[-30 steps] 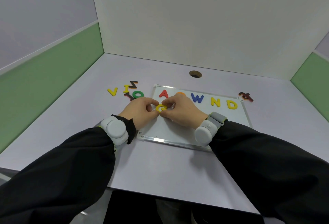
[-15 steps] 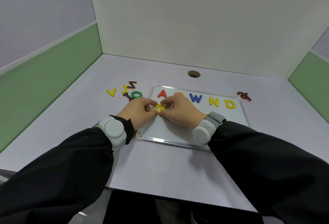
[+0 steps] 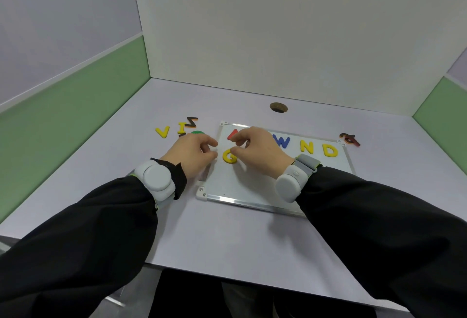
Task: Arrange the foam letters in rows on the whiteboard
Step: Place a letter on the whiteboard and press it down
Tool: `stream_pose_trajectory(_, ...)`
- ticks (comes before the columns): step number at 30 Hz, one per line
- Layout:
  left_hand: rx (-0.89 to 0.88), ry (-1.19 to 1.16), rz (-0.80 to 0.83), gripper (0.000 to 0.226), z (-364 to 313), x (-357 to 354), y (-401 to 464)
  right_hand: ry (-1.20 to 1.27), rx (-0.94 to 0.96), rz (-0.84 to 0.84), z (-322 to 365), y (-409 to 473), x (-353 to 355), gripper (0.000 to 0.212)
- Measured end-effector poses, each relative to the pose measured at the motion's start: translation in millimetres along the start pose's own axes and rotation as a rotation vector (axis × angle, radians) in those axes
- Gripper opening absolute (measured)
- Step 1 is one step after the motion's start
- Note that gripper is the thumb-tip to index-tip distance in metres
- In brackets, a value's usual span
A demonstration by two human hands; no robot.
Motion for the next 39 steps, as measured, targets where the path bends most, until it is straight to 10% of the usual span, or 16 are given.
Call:
stream_pose_trajectory(24,0.122,0.168,-0.183,0.031,38,31,49,-0.058,0.03,-0.019,38,63,-47,0.048)
stream_pose_trajectory(39,-0.009,-0.323,-0.206,0.015,2,31,39,0.294,0.008,-0.088,17,50,-7,0.013)
Point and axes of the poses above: each hand's wrist, its own y-axis towards the middle knuckle, its own x-axis out of the back of the hand, z = x × y, the point moved 7 cm from there along y, towards the middle knuckle, and after that the axes turned 6 degrees about -y, right-handed, at the moved point
